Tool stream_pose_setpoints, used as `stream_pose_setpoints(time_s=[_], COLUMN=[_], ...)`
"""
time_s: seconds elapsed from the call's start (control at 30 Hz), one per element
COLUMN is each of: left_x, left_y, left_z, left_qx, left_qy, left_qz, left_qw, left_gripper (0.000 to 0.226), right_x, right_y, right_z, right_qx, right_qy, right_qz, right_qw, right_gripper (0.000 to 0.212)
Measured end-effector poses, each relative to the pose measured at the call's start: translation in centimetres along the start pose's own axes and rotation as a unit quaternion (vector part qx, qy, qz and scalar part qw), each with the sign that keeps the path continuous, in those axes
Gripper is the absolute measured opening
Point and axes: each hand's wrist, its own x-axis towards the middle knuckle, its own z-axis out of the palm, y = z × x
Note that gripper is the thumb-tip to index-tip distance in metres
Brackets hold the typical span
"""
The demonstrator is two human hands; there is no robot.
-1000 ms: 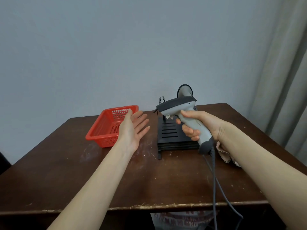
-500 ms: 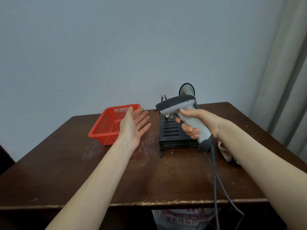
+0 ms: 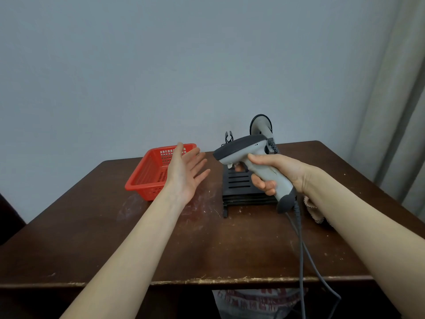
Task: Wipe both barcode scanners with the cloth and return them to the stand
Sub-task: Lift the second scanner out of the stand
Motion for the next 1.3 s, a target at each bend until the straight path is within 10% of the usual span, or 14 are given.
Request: stream_pose_setpoints(time_s=[1.3], left_x=[2.0], left_y=[1.1], left_z=[-1.0], left_qx=[-0.14], left_qy=[-0.168], left_qz=[-0.071], left_qw=[0.973], left_gripper=[0.099], right_x=[0.3], right_y=[-0.9], right_z=[1.6], right_qx=[-0.069], right_qy=[-0.009], right_qz=[-0.019], right_qw=[0.997], right_gripper=[0.031])
